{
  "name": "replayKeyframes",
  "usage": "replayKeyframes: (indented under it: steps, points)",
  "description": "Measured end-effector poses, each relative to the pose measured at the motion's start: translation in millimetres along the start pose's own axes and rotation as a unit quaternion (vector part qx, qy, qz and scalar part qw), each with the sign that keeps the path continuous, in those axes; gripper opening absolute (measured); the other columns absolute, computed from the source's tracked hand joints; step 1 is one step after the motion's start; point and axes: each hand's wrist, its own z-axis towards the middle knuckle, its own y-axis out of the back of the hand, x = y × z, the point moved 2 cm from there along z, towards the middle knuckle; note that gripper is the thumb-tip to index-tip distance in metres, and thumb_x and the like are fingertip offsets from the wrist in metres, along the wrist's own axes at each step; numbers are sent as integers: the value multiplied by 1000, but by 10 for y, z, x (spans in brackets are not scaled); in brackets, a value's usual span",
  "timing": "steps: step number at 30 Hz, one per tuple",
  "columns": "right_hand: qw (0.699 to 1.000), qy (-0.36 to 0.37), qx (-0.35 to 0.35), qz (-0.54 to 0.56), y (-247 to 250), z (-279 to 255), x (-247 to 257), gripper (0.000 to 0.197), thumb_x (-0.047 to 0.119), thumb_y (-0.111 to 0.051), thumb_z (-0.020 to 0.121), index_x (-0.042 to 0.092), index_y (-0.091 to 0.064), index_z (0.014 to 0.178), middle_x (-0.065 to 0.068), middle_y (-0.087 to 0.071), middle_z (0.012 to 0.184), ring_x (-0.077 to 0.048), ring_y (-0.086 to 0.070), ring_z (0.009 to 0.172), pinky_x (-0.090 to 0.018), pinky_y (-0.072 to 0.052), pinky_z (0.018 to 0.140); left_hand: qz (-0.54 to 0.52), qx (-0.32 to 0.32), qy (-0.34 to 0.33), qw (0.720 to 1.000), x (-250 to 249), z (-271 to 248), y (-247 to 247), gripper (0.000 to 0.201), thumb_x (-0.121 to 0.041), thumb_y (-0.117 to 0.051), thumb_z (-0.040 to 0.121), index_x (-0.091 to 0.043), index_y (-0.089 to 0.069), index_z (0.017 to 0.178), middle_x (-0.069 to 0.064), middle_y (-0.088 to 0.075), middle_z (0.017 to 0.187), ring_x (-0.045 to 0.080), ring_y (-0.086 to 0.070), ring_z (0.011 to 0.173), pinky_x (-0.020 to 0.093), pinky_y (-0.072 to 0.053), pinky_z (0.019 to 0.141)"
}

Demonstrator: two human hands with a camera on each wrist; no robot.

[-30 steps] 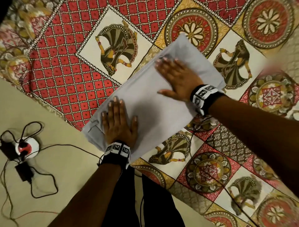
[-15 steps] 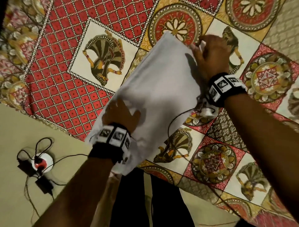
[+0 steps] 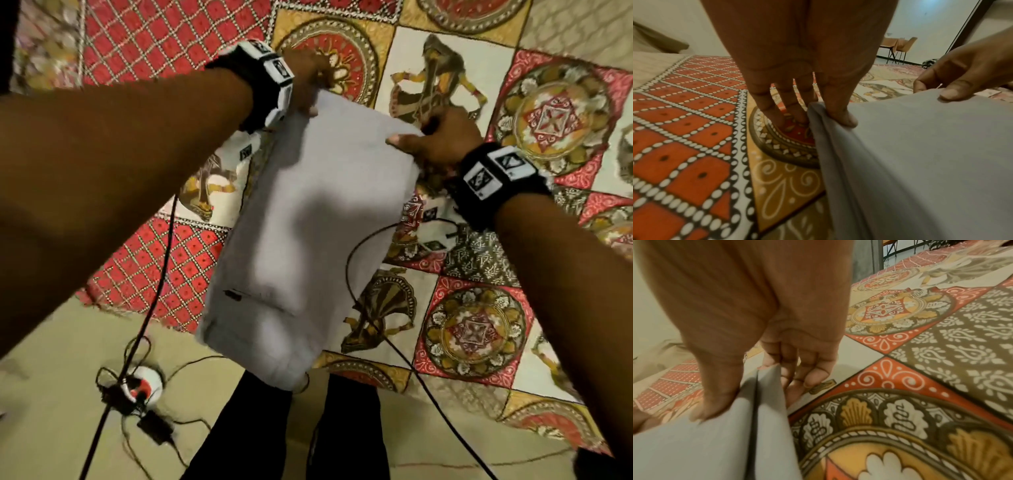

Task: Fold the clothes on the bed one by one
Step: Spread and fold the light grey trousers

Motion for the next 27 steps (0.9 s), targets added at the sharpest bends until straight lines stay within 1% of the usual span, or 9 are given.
replayKeyframes:
  steps: [4, 8, 11, 14, 16, 19, 21, 24, 27]
  points:
    - [999, 23, 14, -34, 118, -31, 175, 83, 74, -85, 51, 20, -70, 113, 3, -71, 110, -18, -65, 104, -39, -54, 94, 54, 15, 8, 998, 46, -71, 170, 37, -25, -79, 83, 0, -72, 110, 27, -68, 112, 43, -62, 104, 41, -47, 89]
    - [993, 108, -45, -7, 407, -366, 472, 19, 31, -78, 88, 17, -70, 99, 6, -67, 86, -7, -60, 76, -20, -46, 72, 20, -87, 5, 996, 134, -236, 548, 32, -22, -72, 89, 4, -68, 107, 28, -66, 104, 38, -63, 102, 39, -46, 85]
    - [971, 184, -149, 33, 661, -410, 816, 12, 32, -70, 92, 20, -66, 92, 11, -65, 90, 10, -54, 68, -4, -38, 65, -138, -179, 6, 974, 175, -350, 890, 9, -24, -62, 82, -17, -58, 78, 11, -52, 81, 16, -60, 87, 30, -53, 83]
    - [962, 206, -178, 26, 760, -297, 1087, 23, 40, -68, 88, 38, -50, 76, 42, -56, 77, 23, -49, 74, 0, -33, 69, -263, -254, -49, 929, 173, -439, 1110, 38, 1, -52, 80, -25, -28, 70, -2, -30, 70, -1, -45, 57, 21, -53, 63]
    - [955, 223, -197, -2, 774, -308, 1168, 15, 45, -67, 86, 37, -57, 79, 38, -57, 78, 18, -50, 74, -3, -36, 69, -226, -264, -52, 936, 148, -524, 1208, 40, 3, -55, 79, -26, -30, 68, -9, -32, 70, -2, -44, 57, 17, -50, 57]
    - [944, 235, -227, -54, 662, -574, 1229, 25, 39, -70, 87, 16, -68, 95, 5, -62, 91, 3, -52, 73, -12, -39, 70, -145, -239, -43, 959, 237, -766, 1236, 17, -13, -71, 79, -25, -59, 79, -9, -48, 73, -2, -45, 68, 10, -41, 60]
    - [924, 287, -236, -88, 495, -1003, 1195, 24, 32, -70, 89, 8, -67, 91, -10, -63, 92, -18, -54, 85, -29, -38, 76, -140, -249, -87, 954, 354, -1061, 1115, 17, -20, -71, 77, -10, -71, 90, 5, -64, 86, 14, -59, 82, 27, -51, 75]
    - [894, 353, -218, -168, 49, -1646, 929, 13, 23, -67, 88, 10, -65, 87, -16, -66, 91, -38, -60, 91, -49, -43, 82, -144, -253, -185, 939, 442, -1730, 624, 16, -5, -69, 75, -9, -72, 90, 11, -67, 93, 29, -62, 87, 39, -52, 76]
    - [892, 380, -177, -168, -550, -2157, 572, 12, 17, -75, 85, 8, -69, 80, -13, -68, 90, -38, -65, 92, -55, -48, 78, -139, -200, -190, 951, 403, -2349, -161, 16, -3, -69, 78, -14, -69, 90, 8, -63, 99, 26, -56, 98, 35, -44, 84]
